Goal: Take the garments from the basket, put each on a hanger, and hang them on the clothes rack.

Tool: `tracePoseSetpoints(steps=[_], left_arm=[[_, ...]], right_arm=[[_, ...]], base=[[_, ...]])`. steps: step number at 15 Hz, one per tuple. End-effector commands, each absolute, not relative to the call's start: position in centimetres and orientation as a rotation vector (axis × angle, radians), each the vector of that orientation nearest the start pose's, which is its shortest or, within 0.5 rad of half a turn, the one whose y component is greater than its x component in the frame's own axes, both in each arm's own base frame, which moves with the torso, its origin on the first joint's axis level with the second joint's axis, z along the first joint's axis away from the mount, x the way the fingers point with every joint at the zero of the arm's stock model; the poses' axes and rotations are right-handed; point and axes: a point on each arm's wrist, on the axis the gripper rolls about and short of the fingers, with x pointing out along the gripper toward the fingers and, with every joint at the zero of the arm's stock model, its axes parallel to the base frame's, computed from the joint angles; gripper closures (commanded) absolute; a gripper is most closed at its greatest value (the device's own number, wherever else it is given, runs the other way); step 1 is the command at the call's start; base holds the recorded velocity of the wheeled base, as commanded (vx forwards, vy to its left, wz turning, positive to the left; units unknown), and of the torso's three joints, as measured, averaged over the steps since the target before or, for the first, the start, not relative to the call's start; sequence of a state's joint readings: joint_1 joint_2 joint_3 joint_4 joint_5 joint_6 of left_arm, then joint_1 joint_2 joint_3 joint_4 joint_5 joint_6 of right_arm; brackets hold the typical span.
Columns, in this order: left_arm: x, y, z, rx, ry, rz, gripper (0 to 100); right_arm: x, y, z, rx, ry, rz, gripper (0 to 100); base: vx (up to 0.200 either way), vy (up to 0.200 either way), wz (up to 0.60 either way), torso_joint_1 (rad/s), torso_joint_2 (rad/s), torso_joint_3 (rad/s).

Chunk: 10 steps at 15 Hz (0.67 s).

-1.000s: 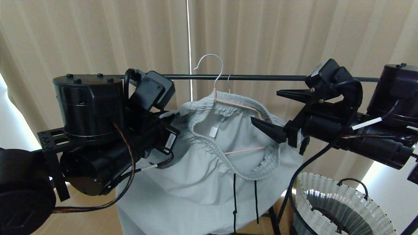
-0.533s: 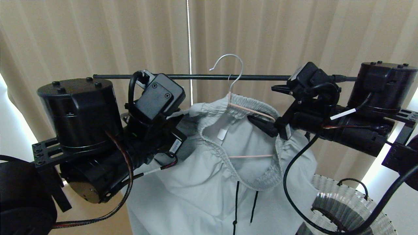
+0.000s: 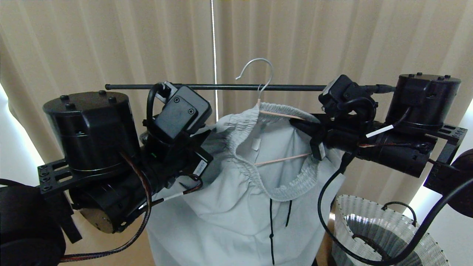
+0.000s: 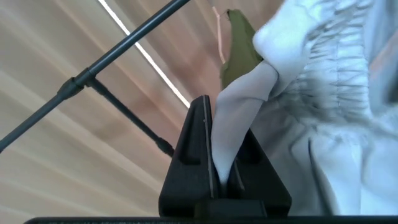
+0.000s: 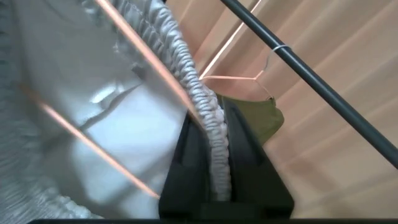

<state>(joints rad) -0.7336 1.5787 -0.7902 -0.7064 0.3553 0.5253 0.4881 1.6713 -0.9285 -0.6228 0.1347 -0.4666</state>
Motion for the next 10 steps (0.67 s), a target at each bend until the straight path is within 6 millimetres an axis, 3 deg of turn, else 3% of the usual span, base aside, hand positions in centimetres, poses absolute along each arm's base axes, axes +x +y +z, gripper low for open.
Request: tracePoseSetpoints(steps=[1,7,8,10], left_arm=[[21.3,-18.2,22.0,0.564,-0.028,-0.387,100],[21.3,-18.1,22.0,0.561,-0.025,-0.389,100],[21.3,-18.1,22.0,0.557,-0.025,-0.387,0],[21.0,-17.8,22.0,0.547,-0.034,-0.388,0]], right_arm=[[27.4,14.9,22.4,-0.472,-0.028,0.636,100],[27.0,14.6,22.5,-0.470,-0.034,0.633,100],[26.7,14.4,22.6,-0.471,-0.032,0.625,100],[26.6,12.9,22.6,-0.471,-0.019,0.565,100]], base=[[0.000,0.000,0.00,0.000,0.00,0.000],[0.000,0.000,0.00,0.000,0.00,0.000],[0.000,0.000,0.00,0.000,0.00,0.000],[0.000,0.000,0.00,0.000,0.00,0.000]])
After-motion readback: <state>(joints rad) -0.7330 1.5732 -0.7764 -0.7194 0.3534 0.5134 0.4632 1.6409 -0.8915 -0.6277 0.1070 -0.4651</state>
